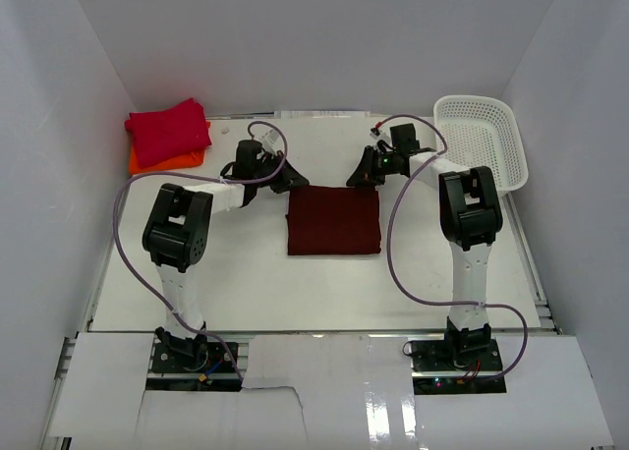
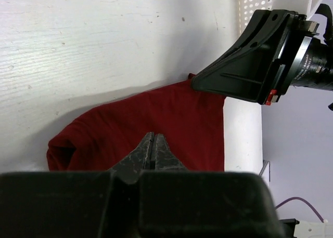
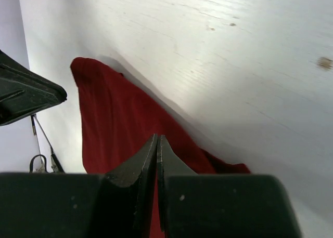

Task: Fold and stack the t-shirts
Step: Smooth out wrinkles on the folded tshirt

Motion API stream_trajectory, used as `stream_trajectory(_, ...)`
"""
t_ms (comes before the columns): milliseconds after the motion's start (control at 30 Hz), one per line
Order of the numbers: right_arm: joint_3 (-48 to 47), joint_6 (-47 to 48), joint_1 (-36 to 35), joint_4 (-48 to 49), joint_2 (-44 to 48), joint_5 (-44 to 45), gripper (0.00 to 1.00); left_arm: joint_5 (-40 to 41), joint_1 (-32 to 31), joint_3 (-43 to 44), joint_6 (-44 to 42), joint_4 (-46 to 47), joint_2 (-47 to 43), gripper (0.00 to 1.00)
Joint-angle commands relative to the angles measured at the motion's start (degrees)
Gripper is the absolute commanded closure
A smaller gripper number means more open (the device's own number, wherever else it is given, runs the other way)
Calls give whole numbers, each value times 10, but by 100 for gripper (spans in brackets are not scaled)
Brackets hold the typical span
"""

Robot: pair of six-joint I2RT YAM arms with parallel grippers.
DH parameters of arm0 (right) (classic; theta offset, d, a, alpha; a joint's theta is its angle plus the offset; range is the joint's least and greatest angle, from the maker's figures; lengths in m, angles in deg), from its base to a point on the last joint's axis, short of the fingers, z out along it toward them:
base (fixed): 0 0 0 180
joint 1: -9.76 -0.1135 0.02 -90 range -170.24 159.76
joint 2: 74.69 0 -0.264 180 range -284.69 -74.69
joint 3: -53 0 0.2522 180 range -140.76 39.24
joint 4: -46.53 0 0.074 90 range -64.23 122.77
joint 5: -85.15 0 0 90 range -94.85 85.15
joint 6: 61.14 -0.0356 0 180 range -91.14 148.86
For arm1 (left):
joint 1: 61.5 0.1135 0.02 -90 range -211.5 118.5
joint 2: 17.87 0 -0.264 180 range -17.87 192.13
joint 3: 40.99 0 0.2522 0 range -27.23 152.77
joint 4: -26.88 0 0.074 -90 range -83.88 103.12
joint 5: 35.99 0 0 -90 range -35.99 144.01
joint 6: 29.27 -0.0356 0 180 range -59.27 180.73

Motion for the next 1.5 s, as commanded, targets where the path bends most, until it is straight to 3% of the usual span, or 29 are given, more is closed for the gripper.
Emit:
stream_trajectory(0,-21,1,10,16,-6,-13,92,-8,-1,23,-1,21,8,100)
stream_trajectory(300,44,8,39,49,-3,-17,92,-4,-2,22,-3,24,52,100)
stream_trajectory(700,38,10,53,55,44,-58,92,3,-1,10,-13,25,45,100)
stream_trajectory(1033,95,15,46,46,82,-70,92,1,-1,13,-15,24,42,100)
stream_trajectory(1467,97,41,55,19,40,14,92,12,2,9,-31,11,42,100)
